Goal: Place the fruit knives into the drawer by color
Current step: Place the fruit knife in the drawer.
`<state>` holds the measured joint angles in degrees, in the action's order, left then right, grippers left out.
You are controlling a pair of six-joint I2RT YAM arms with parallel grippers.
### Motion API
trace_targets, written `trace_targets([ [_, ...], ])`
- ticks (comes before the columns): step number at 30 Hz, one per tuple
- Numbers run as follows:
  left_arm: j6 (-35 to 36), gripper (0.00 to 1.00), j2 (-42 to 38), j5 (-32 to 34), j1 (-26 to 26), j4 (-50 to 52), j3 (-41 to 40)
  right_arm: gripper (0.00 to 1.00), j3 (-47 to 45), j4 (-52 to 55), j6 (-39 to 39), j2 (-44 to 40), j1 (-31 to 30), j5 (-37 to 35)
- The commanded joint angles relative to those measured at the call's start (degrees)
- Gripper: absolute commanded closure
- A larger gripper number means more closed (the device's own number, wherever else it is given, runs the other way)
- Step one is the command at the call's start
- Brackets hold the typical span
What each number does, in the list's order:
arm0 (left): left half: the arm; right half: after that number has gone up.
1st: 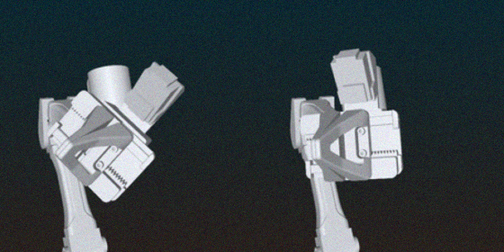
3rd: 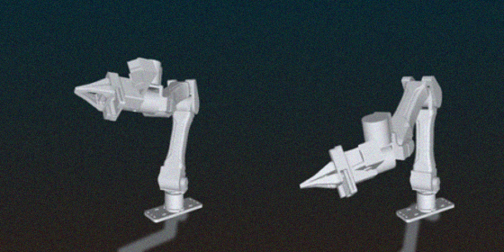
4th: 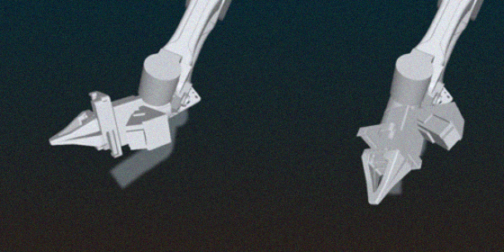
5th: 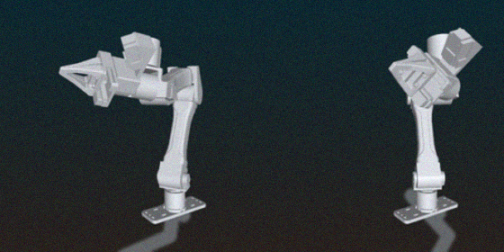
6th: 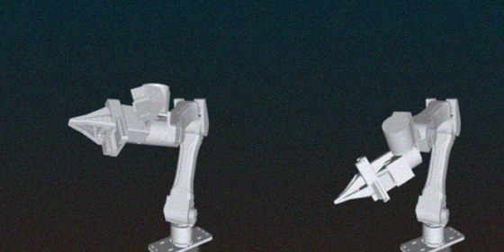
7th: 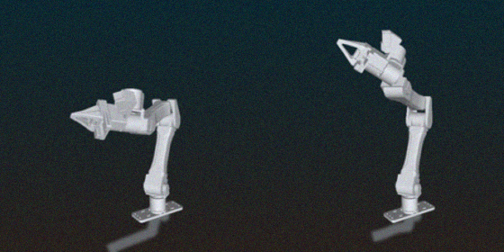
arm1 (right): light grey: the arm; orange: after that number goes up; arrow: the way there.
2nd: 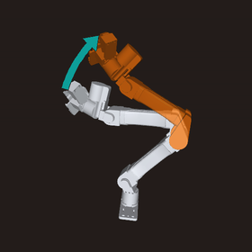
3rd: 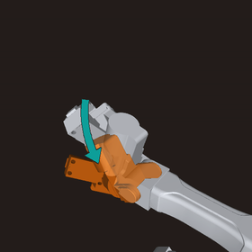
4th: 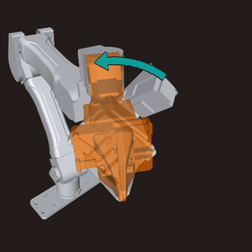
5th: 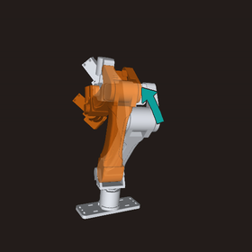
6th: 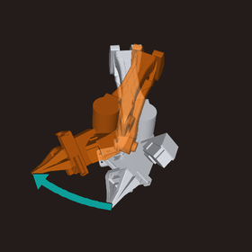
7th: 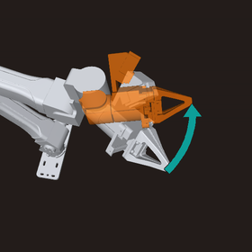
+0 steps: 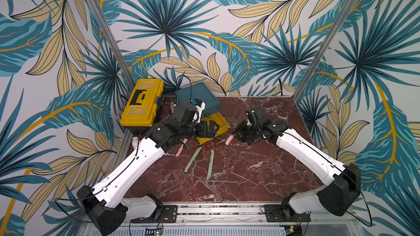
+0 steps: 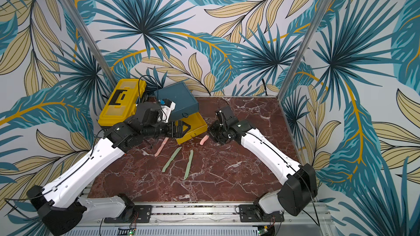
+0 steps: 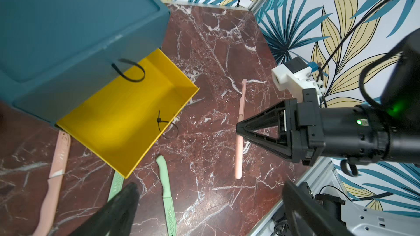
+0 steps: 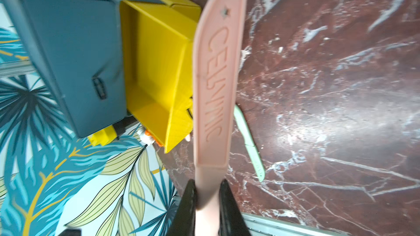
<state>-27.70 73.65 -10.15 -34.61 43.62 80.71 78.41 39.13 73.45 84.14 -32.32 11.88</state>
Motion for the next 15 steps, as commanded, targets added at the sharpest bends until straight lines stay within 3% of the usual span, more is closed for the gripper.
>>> trace_targets([
  [1, 3.4, 0.0, 2.2, -2.1, 2.3, 3.3, 1.8, 1.0, 5.1, -0.8, -1.2, 4.9, -1.4, 1.6],
  [8, 3.0, 0.0, 3.1, -3.0, 4.5, 2.6, 2.0, 1.0, 14.4, -4.7, -0.1, 15.7, -1.9, 5.1],
  [15, 3.4, 0.0, 2.1, -2.8, 6.1, 3.6, 1.0, 1.0, 16.2, -13.4, 2.5, 22.8, -2.1, 8.7],
])
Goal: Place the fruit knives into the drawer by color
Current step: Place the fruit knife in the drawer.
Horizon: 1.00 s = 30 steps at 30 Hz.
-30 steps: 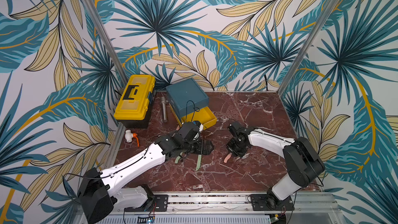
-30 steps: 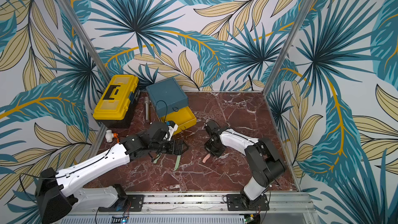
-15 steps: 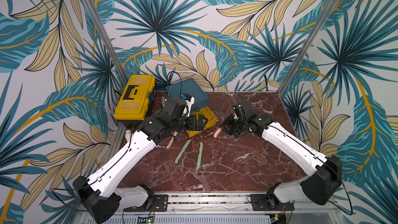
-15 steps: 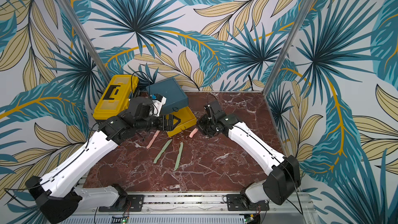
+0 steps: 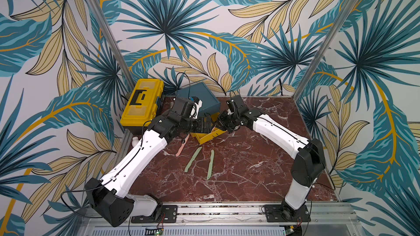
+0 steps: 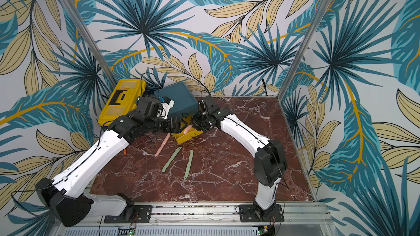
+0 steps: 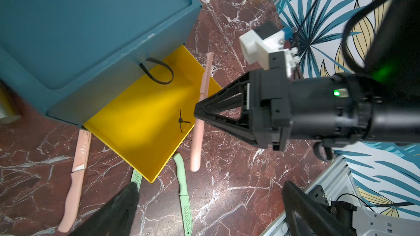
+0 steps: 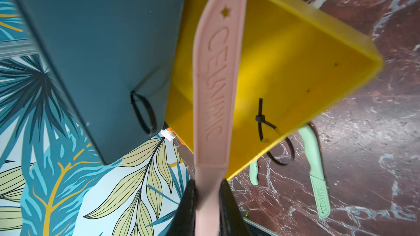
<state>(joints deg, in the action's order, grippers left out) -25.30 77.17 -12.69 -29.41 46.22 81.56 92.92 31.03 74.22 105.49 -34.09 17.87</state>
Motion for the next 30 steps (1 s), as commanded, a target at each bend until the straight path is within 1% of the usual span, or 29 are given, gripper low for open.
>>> trace_targets([
  [1, 1.1, 0.0, -1.6, -0.2, 1.1, 1.2, -0.1, 0.97, 2.3, -6.0, 2.3, 2.5, -0.3, 3.6],
  [2, 1.1, 0.0, -1.8, 0.0, 1.2, 1.3, -0.5, 0.91, 3.0, -6.7, 2.5, 3.4, -0.3, 4.1],
  [3, 1.1, 0.0, -2.0, 0.3, 1.5, 1.5, -0.9, 0.81, 3.2, -8.4, 2.5, 3.9, -0.3, 4.4],
  [4, 1.1, 0.0, -2.1, 0.7, 1.6, 1.7, -1.2, 0.67, 3.5, -8.7, 2.4, 4.2, -0.3, 4.4],
  [7, 0.8, 0.0, -2.3, 2.2, 2.3, 3.3, -1.9, 0.44, 4.1, -9.4, 1.0, 4.3, -0.3, 4.5],
  [8, 0.8, 0.0, -2.5, 2.7, 2.6, 4.0, -2.2, 0.39, 4.3, -8.9, 0.4, 4.2, -0.3, 4.7],
  [11, 0.6, 0.0, -3.5, 3.8, 3.9, 5.6, -3.5, 0.34, 2.9, -9.4, 0.4, 2.8, -0.3, 5.7],
  [14, 0.3, 0.0, -4.5, 5.6, 5.9, 7.8, -4.8, 0.33, 0.5, -9.3, -0.7, 0.1, -0.3, 5.2],
  [18, 1.0, 0.0, -4.9, 7.7, 9.3, 10.5, -7.9, 0.31, -0.6, -6.2, -4.2, -3.4, -0.3, 4.8],
  [21, 4.0, 0.0, -2.9, 8.7, 11.1, 12.2, -10.3, 0.31, -2.1, -5.5, -5.5, -6.2, -0.3, 5.0],
  [24, 7.4, 0.0, 1.1, 7.2, 12.0, 12.0, -11.8, 0.29, -3.1, -4.7, -7.1, -8.8, -0.3, 5.4],
  [25, 9.2, 0.0, 2.8, 7.0, 12.3, 12.6, -11.5, 0.27, -3.4, -4.2, -7.8, -9.7, -0.3, 5.5],
  [27, 12.7, 0.0, 6.8, 6.8, 13.0, 15.5, -9.6, 0.2, -4.2, -3.9, -8.9, -11.7, -0.3, 5.7],
  [28, 14.4, 0.0, 8.6, 7.5, 13.2, 17.4, -8.2, 0.16, -4.5, -3.6, -9.5, -12.6, -0.3, 5.7],
  [29, 16.5, 0.0, 9.7, 7.6, 13.2, 18.3, -7.4, 0.09, -4.8, -3.2, -10.0, -13.5, -0.3, 5.5],
  [30, 18.3, 0.0, 10.1, 7.4, 13.2, 18.5, -7.3, 0.06, -5.3, -3.1, -10.3, -14.3, -0.3, 5.4],
])
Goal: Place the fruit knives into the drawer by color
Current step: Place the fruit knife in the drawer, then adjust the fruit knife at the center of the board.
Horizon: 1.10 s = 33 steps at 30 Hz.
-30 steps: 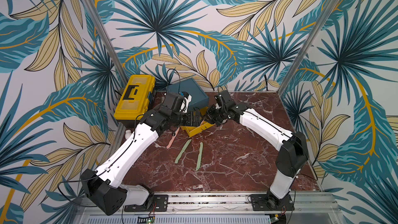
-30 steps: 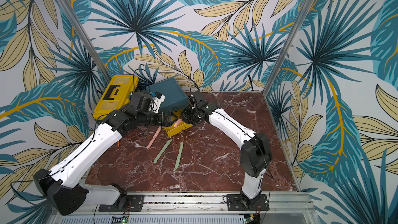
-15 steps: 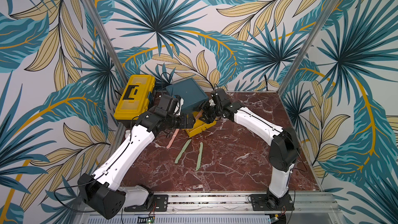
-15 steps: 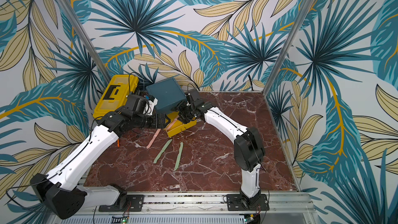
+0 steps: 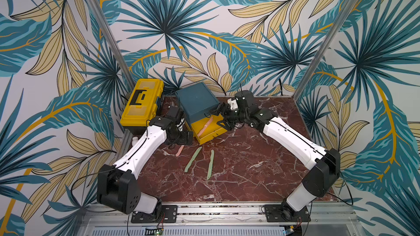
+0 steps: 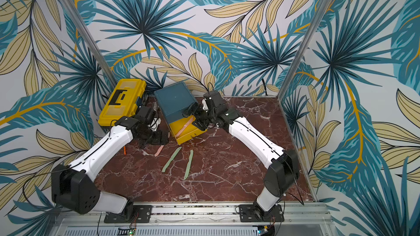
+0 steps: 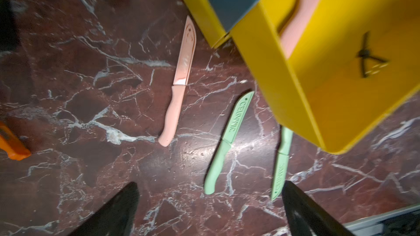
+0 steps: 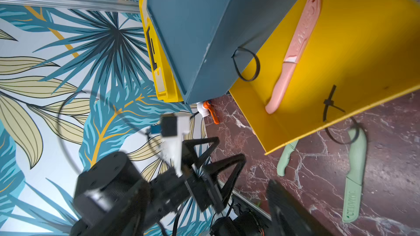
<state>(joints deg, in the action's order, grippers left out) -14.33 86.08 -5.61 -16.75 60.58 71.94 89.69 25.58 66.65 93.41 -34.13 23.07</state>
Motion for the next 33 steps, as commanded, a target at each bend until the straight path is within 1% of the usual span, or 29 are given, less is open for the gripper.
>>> trace_targets([
  [1, 9.1, 0.0, 1.3, 0.8, 0.6, 4.1, 2.2, 0.03, -2.7, 2.1, -2.8, -2.9, -0.3, 0.1],
  [4, 14.4, 0.0, 0.6, 2.9, 1.0, 1.9, 0.5, 0.01, -5.6, -0.1, -2.4, -4.4, -0.3, 0.0],
  [7, 18.9, 0.0, 0.5, 2.1, 1.7, -2.0, -1.2, 0.0, -8.1, -1.1, -2.1, -5.2, -0.2, -0.2],
  [9, 20.7, 0.0, 1.8, 3.2, 1.9, -3.7, -1.5, 0.0, -9.6, -1.6, -1.8, -5.7, -0.2, -0.1],
  [13, 23.1, 0.05, 4.7, 2.6, 3.3, -5.8, -2.6, 0.0, -10.5, -1.0, -2.2, -6.7, -0.2, -0.4],
  [18, 21.0, 0.12, 5.8, -0.7, 6.8, -10.5, -6.0, 0.0, -9.9, 0.6, -3.2, -7.1, -0.2, -1.0],
  [20, 20.5, 0.14, 6.9, -1.6, 7.3, -11.0, -6.9, 0.0, -9.9, 0.7, -3.4, -7.1, -0.1, -1.1],
  [28, 16.8, 0.19, 11.3, -0.4, 7.3, -11.7, -8.9, 0.01, -9.5, 0.6, -3.4, -5.7, -0.1, -0.9],
  [33, 13.8, 0.26, 12.0, 3.8, 7.3, -14.3, -9.7, 0.01, -9.3, 0.5, -3.3, -5.0, -0.1, -0.7],
])
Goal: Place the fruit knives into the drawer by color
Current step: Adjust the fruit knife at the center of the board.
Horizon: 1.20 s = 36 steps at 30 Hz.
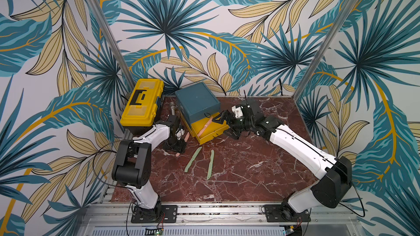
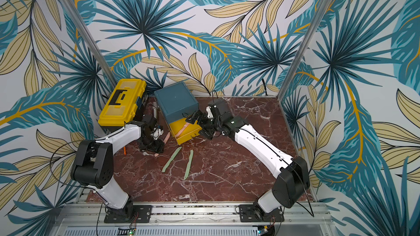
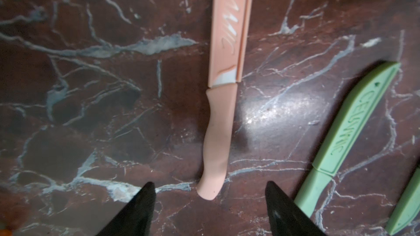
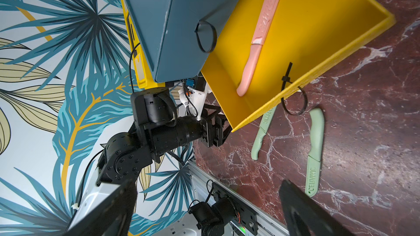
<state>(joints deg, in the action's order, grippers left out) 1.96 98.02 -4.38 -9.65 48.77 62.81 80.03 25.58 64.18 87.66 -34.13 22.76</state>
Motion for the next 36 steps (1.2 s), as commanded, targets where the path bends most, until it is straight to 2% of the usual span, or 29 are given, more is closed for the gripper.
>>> trace_targets([
  [1, -3.3, 0.27, 0.2, 3.9, 0.1, -3.0, -0.7, 0.01, 0.4, 0.3, -0.8, 0.8, -0.2, -0.3],
  [4, -4.3, 0.32, 0.8, 5.0, 0.1, -5.1, -1.4, 0.01, 0.3, 0.4, -0.7, 0.9, -0.1, -0.4],
  [9, -4.6, 0.5, 3.2, 5.8, 0.1, -6.5, -1.6, 0.02, 0.1, 0.6, -0.7, 0.9, -0.1, -0.5],
  [18, -4.7, 0.49, 5.1, 4.7, -0.2, -7.2, -1.2, 0.03, 0.2, 0.6, -0.6, 0.8, -0.2, -0.6],
  [20, -4.4, 0.51, 5.8, 5.1, -0.2, -6.7, -0.6, 0.03, 0.2, 0.8, -0.6, 0.8, -0.1, -0.7],
  [21, -4.5, 0.55, 6.1, 5.0, -0.2, -6.2, -0.2, 0.03, 0.2, 0.8, -0.6, 0.8, -0.2, -0.7],
  [24, -5.0, 0.75, 6.8, 4.7, -0.2, -4.9, 0.6, 0.03, 0.1, 1.0, -0.7, 0.8, -0.1, -0.7],
  [25, -5.2, 0.76, 7.0, 4.7, -0.2, -4.4, 0.8, 0.03, 0.1, 1.0, -0.7, 0.7, -0.1, -0.6],
  [32, -9.3, 0.77, 6.6, 4.3, -0.2, 0.6, 1.7, 0.03, 0.3, 1.0, -1.1, 0.6, -0.1, -0.5],
  [36, -13.2, 0.77, 4.0, 4.2, -0.6, 2.6, -1.0, 0.03, 0.3, 0.8, -1.3, 0.7, -0.1, -0.5],
])
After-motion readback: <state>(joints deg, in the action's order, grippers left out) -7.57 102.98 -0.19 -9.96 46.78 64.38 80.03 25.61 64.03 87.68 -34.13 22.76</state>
